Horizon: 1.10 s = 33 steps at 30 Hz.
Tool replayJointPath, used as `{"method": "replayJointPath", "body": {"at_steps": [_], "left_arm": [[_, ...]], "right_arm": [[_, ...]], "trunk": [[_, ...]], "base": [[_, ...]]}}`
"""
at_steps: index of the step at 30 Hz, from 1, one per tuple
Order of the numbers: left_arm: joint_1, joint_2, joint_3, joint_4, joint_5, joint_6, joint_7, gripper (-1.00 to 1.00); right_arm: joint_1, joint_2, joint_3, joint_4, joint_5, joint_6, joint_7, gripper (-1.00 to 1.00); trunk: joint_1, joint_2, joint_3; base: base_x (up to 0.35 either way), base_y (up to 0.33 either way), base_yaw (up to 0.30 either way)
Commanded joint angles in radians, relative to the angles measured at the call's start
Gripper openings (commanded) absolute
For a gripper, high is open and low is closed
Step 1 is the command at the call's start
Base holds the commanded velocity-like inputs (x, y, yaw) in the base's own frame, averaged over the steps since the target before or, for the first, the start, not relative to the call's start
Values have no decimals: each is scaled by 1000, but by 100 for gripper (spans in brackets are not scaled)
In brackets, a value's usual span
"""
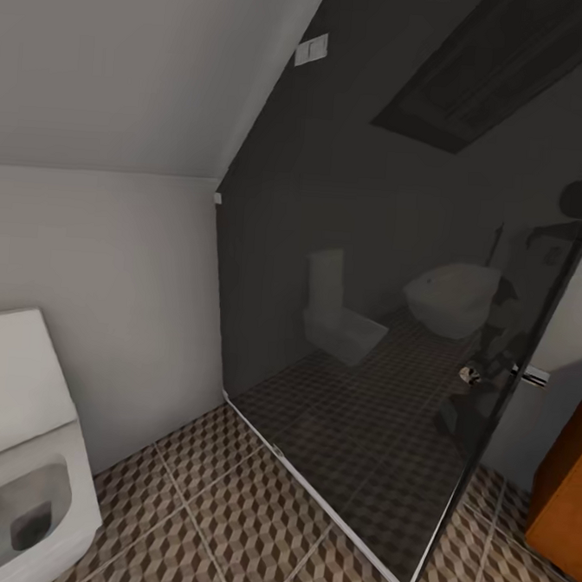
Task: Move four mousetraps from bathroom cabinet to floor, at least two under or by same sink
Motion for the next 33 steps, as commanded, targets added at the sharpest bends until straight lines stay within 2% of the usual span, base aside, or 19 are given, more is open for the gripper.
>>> {"method": "replayJointPath", "body": {"at_steps": [1,33], "left_arm": [[0,-1,1,-1,0,-1,0,100],[0,-5,4,-2,0,-2,-10,100]], "right_arm": [[0,0,1,0,1,-3,1,100],[0,-1,1,0,-1,-4,1,100]], "trunk": [[0,0,-1],[0,0,-1]], "base": [[0,0,-297],[0,0,-296]]}}
